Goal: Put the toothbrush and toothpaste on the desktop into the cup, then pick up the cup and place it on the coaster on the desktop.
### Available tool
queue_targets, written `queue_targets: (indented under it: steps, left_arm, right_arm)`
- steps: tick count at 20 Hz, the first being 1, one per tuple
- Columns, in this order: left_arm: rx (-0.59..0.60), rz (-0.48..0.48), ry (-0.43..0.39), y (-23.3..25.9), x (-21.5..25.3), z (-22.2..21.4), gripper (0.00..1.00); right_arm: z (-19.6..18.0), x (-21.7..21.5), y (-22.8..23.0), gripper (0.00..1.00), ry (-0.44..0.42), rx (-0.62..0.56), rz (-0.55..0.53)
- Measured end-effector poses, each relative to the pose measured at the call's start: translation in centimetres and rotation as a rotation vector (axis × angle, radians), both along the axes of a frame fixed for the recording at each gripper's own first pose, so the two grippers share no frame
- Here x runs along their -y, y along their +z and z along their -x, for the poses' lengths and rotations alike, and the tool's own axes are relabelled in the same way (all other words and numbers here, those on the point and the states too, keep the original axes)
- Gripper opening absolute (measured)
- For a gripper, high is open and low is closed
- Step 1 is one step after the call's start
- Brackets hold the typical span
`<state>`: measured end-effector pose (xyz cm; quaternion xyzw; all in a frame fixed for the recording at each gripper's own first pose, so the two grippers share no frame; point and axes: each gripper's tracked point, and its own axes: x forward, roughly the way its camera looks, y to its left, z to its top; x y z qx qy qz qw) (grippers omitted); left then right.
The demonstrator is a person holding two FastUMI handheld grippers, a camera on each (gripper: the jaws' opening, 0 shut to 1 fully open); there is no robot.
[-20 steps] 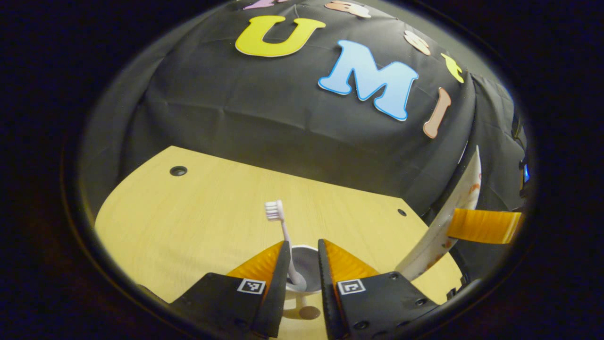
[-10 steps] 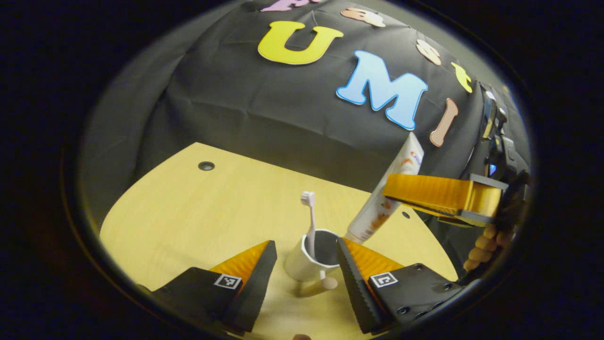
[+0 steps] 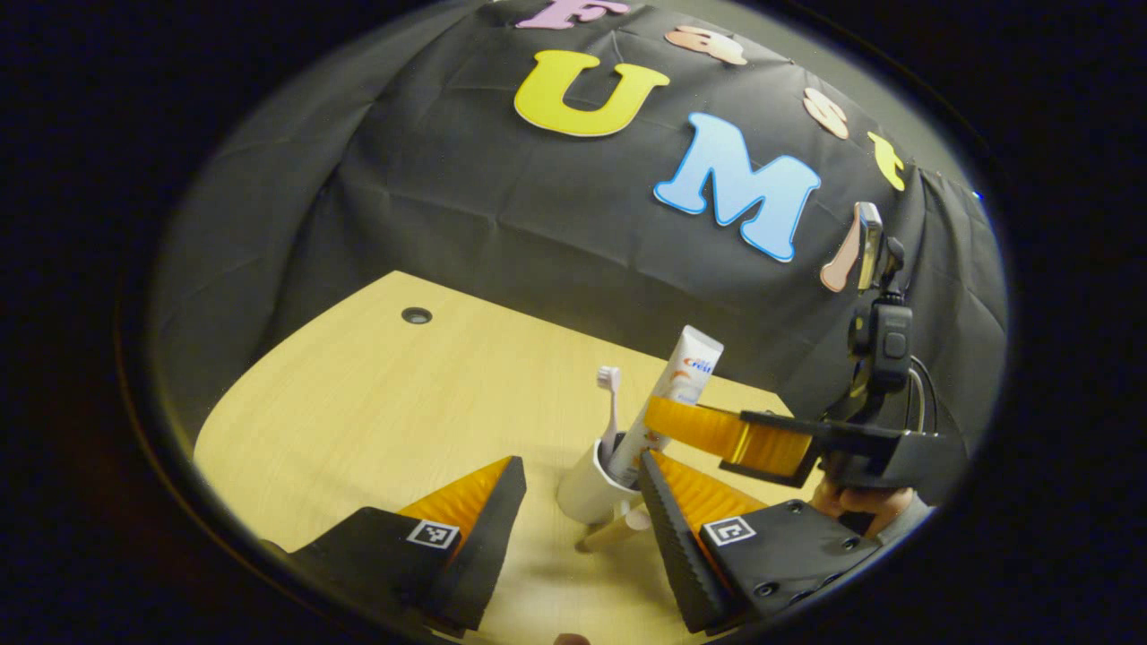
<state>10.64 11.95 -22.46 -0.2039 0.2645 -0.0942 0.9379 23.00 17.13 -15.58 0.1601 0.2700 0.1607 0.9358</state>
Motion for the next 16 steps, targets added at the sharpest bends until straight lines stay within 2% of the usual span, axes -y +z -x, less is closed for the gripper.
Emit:
queue_targets:
  steps: [4, 8, 10, 11, 13, 14, 16]
  left_arm:
    - [0.001, -0.029, -0.005, -0.1, -0.1, 0.0, 0.84]
    - [-0.003, -0.02, -0.012, 0.0, 0.3, 0.1, 0.84]
    - [-0.012, -0.015, -0.008, -0.3, 0.3, 0.3, 0.84]
    - [-0.013, -0.019, -0.003, -0.3, 0.2, 0.3, 0.84]
    - [-0.007, -0.022, 0.005, -0.1, 0.0, 0.4, 0.84]
    - [-0.007, -0.025, 0.007, 0.0, -0.1, 0.5, 0.89]
    - [-0.007, -0.023, 0.011, 0.1, 0.1, 0.6, 0.89]
  right_arm:
    - [0.7, -0.2, -0.9, 0.26, 0.005, -0.014, 0.045]
    - [0.6, 0.0, -2.1, 0.27, 0.011, -0.047, 0.074]
    - [0.6, -0.1, -1.9, 0.31, 0.019, -0.055, 0.057]
    - [0.6, 0.2, -2.0, 0.36, 0.014, -0.056, 0.063]
    - [0.8, 0.4, -2.2, 0.34, 0.012, -0.062, 0.076]
    - [0.9, 0.5, -2.1, 0.37, 0.011, -0.061, 0.08]
    - [1.2, 0.9, -2.0, 0.37, 0.003, -0.046, 0.099]
